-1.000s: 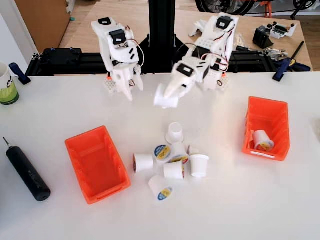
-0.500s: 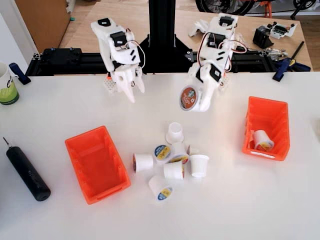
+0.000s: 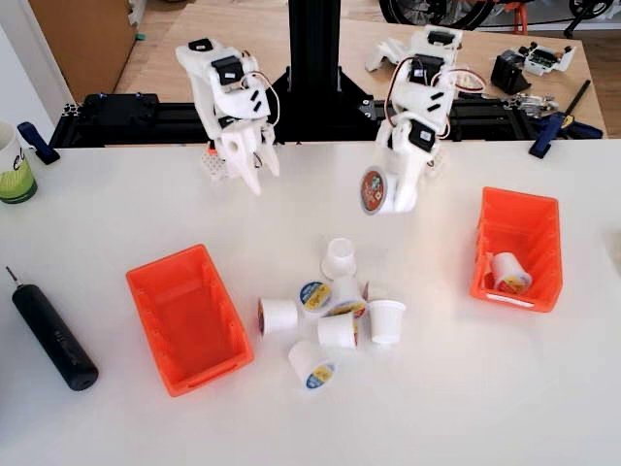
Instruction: Sort the coffee pods, blue into left, red into right
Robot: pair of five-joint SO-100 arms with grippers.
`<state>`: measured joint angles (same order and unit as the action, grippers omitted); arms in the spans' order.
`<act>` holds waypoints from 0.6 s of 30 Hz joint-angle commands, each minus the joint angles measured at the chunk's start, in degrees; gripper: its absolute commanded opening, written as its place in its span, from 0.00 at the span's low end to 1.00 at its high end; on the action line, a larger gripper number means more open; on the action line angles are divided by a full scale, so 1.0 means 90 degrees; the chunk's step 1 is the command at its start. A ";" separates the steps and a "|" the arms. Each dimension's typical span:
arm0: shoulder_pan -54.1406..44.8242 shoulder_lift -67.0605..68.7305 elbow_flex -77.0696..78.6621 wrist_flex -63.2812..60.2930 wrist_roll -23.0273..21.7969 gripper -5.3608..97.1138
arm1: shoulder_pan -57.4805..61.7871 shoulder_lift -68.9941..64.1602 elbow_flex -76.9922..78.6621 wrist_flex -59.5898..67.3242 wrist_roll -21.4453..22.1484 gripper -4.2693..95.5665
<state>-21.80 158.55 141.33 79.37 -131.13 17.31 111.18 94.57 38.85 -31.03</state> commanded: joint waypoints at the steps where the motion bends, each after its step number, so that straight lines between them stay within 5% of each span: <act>1: -0.0088 0.0068 -0.0010 0.0020 0.0039 0.31 | -0.0020 0.0254 -0.0059 -0.0156 0.0703 0.11; 10: -0.0117 0.0117 0.0068 0.0000 0.0029 0.31 | 0.0254 0.0439 0.0430 0.1563 0.3711 0.06; 18: -0.0205 0.0439 0.0137 0.0098 0.0059 0.31 | 0.1455 0.0566 0.0713 0.2822 0.4951 0.08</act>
<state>-23.20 161.54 142.73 79.45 -130.96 25.75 113.91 100.72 61.61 10.63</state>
